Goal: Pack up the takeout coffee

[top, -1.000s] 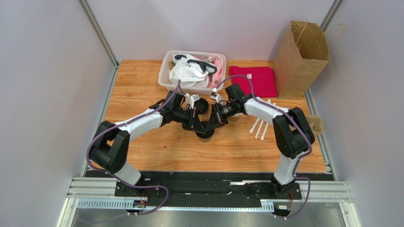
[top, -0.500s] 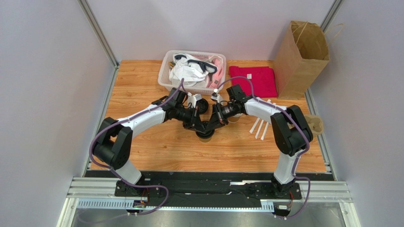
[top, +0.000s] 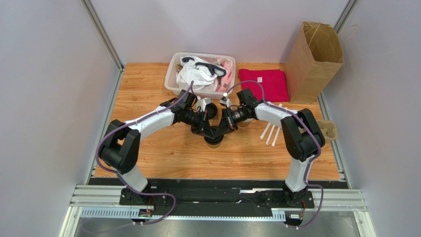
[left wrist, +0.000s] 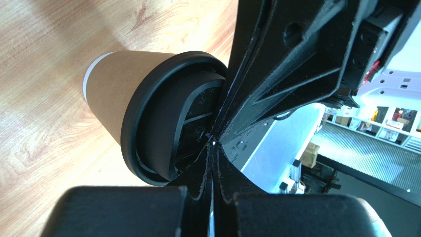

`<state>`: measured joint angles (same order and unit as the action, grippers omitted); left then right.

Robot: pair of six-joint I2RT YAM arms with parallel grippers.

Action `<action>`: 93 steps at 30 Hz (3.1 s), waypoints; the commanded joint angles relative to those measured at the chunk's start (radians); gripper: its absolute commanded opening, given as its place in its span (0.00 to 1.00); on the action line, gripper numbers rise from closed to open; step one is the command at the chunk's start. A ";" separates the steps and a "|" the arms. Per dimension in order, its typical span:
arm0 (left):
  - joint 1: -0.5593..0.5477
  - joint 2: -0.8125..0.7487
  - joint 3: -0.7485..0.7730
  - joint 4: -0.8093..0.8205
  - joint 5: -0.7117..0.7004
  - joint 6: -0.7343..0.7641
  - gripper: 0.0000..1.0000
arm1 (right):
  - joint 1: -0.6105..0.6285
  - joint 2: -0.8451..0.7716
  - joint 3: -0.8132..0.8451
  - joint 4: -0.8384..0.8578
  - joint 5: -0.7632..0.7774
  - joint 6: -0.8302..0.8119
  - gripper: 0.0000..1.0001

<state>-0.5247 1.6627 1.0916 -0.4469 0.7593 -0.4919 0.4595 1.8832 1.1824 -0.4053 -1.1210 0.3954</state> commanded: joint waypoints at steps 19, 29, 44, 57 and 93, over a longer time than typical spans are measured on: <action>0.008 0.126 -0.010 -0.053 -0.311 0.092 0.00 | -0.021 0.022 -0.001 -0.063 0.208 -0.079 0.00; 0.008 0.134 -0.013 -0.056 -0.311 0.090 0.00 | -0.036 0.105 -0.026 -0.010 0.219 -0.049 0.00; 0.008 0.126 0.010 -0.050 -0.261 0.098 0.00 | -0.033 0.053 0.016 -0.043 0.205 -0.090 0.00; 0.008 0.014 -0.002 0.063 -0.081 0.059 0.00 | -0.009 -0.078 0.105 -0.084 0.066 -0.043 0.06; 0.104 0.130 0.001 0.215 0.064 -0.063 0.00 | -0.010 0.005 0.057 -0.148 0.236 -0.173 0.00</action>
<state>-0.4355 1.7546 1.1156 -0.2420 0.8639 -0.5594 0.4446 1.8442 1.2510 -0.5331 -0.9871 0.2882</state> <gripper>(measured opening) 0.007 0.007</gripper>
